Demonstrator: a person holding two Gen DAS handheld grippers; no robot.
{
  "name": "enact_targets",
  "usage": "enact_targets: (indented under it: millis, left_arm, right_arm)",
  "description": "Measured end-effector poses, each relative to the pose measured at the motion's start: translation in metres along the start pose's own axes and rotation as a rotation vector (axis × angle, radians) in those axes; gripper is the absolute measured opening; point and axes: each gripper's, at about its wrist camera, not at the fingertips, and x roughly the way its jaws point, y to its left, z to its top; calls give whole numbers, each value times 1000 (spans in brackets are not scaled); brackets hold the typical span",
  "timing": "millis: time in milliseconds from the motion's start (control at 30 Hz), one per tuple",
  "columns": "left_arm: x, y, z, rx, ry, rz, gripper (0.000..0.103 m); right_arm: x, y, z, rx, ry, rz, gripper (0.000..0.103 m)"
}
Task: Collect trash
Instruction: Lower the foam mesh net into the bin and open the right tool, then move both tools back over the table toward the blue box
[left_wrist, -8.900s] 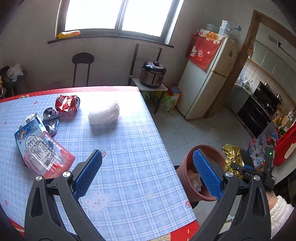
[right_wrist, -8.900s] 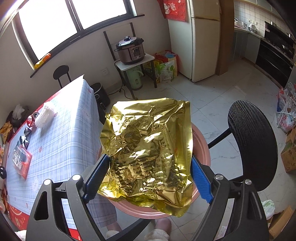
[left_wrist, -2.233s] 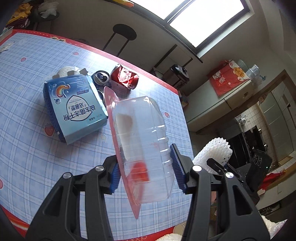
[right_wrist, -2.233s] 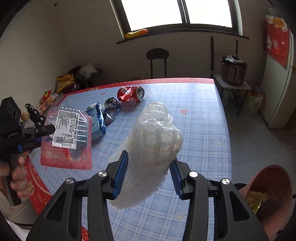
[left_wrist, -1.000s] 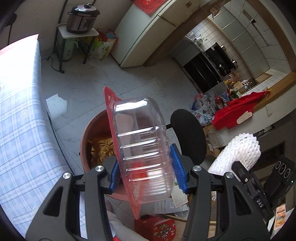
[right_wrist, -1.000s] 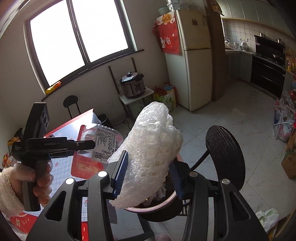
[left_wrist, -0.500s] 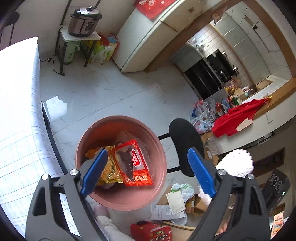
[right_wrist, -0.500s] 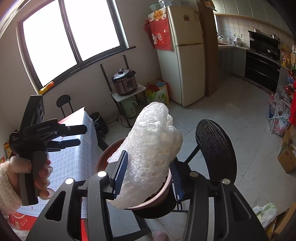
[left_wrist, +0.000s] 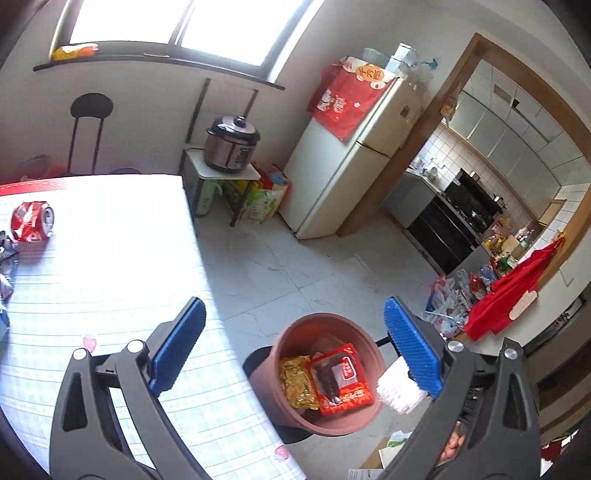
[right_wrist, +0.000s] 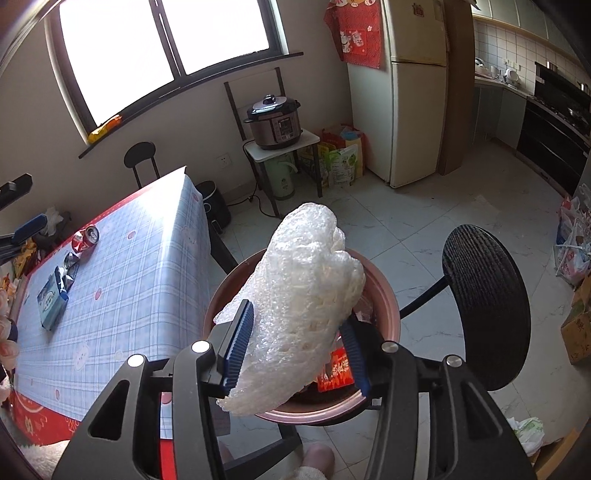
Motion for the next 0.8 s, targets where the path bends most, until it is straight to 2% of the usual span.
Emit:
enact_targets:
  millis: [167,267,367,433,500,733,800]
  left_arm:
    - [-37,38,-2,-52,-38,59,96]
    - [-60,65,-6,-92,-49,82,97]
    - [-79,89,-11,-130,-52,129,97]
    - [-91,101,-16,-150,-63,164,97]
    - [-103,113,-20,-162,-75,204,97]
    - [-136,129,-29,-130,-124,338,97]
    - [-149,134,-31,-129,-158,351,97]
  right_arm:
    - [12,13,10,-18,1,3,50]
    - [17,18,15,-28,-6,-5,55]
    - [21,21,21,-26,-12,-6,63]
    - [22,22,24,-24,-21,-6,74]
    - [23,24,28,-24,-27,-8,80]
    - [21,36,39,-18,-39,9,97]
    - [23,43,41,-20,-17,35,97]
